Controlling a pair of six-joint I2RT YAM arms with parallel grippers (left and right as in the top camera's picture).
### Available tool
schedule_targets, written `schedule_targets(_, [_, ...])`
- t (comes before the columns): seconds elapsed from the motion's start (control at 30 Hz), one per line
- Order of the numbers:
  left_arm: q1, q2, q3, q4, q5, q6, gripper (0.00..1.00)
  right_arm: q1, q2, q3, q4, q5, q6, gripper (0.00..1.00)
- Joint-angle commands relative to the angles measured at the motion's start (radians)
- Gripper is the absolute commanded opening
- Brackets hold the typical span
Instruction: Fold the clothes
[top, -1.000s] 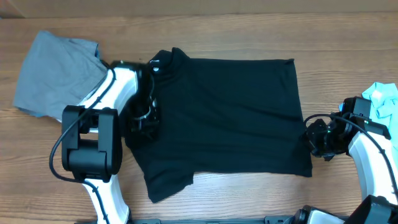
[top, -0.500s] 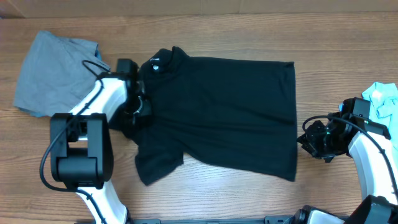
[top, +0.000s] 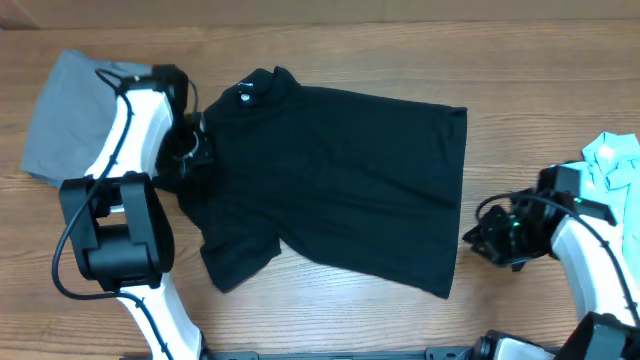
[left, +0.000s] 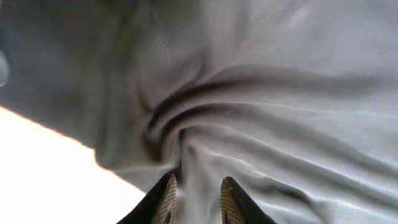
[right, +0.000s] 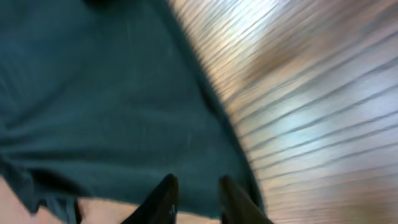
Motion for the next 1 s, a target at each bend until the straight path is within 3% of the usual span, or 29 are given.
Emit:
schedule_targets(0.0, [-0.002,-0.011,0.100,-0.068,0.045,0.028,0.31,0.085,-0.011,-0.077,0.039,-0.109,-0.024,0.22])
schedule_targets(0.1, [-0.003,-0.025,0.135,-0.120,0.125,0.056,0.33,0.149,-0.011,-0.145,0.126,-0.097,0.068,0.14])
schedule_targets(0.23, [-0.010,-0.051,0.136,-0.169,0.165,0.080,0.32,0.163,-0.006,-0.233,0.249,0.061,0.333,0.04])
schedule_targets(0.37, [-0.036,-0.089,0.136,-0.204,0.179,0.118,0.32,0.113,0.004,-0.248,0.323,0.187,0.458,0.04])
schedule_targets(0.57, [-0.076,-0.156,0.135,-0.255,0.175,0.116,0.34,-0.057,0.010,-0.246,0.436,0.250,0.463,0.04])
schedule_targets(0.73, [-0.096,-0.166,0.098,-0.312,0.175,0.092,0.32,-0.090,0.010,-0.238,0.507,0.162,0.347,0.05])
schedule_targets(0.87, [-0.108,-0.171,-0.005,-0.321,0.174,0.054,0.29,-0.090,0.006,-0.187,0.465,0.010,0.221,0.22])
schedule_targets(0.97, [-0.107,-0.189,-0.122,-0.284,0.171,0.013,0.26,-0.090,-0.019,-0.134,0.383,-0.019,0.165,0.27])
